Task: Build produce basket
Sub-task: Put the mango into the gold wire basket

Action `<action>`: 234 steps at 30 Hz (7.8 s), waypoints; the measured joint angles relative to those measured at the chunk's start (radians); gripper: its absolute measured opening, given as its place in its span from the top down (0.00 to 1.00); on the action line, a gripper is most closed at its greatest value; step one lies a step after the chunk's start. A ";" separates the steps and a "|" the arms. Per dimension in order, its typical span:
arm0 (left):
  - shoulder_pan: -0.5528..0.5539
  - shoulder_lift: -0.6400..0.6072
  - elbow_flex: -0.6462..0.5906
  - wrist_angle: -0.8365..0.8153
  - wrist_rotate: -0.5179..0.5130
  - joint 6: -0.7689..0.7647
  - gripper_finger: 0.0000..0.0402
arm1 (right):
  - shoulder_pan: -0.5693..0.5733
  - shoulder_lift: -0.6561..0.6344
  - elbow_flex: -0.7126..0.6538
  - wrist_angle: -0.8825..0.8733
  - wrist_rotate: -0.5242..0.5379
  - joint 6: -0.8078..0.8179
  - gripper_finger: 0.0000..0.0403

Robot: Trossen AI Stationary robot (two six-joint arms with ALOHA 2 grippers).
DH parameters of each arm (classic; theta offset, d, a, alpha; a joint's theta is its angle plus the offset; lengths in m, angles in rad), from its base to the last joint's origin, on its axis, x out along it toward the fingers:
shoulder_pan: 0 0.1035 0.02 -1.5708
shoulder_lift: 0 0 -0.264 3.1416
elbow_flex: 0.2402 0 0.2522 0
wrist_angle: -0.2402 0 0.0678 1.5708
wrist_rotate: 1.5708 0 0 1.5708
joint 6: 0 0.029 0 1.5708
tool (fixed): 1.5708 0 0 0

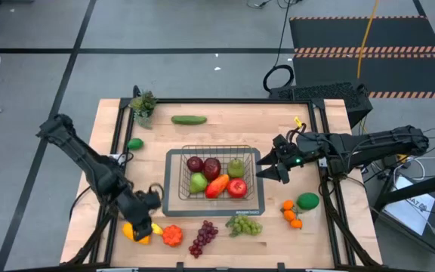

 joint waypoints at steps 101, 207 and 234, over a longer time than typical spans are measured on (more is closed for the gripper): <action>0.337 0.139 0.452 -0.176 -0.324 0.799 0.30 | 0.058 -0.017 0.000 0.201 0.289 -0.069 0.13; 0.866 0.065 0.557 0.620 -0.021 1.804 0.30 | 0.066 0.011 -0.001 0.501 0.295 0.164 0.13; 0.785 0.015 0.558 0.260 -0.256 1.411 0.30 | 0.074 0.220 0.000 0.744 0.373 0.120 0.13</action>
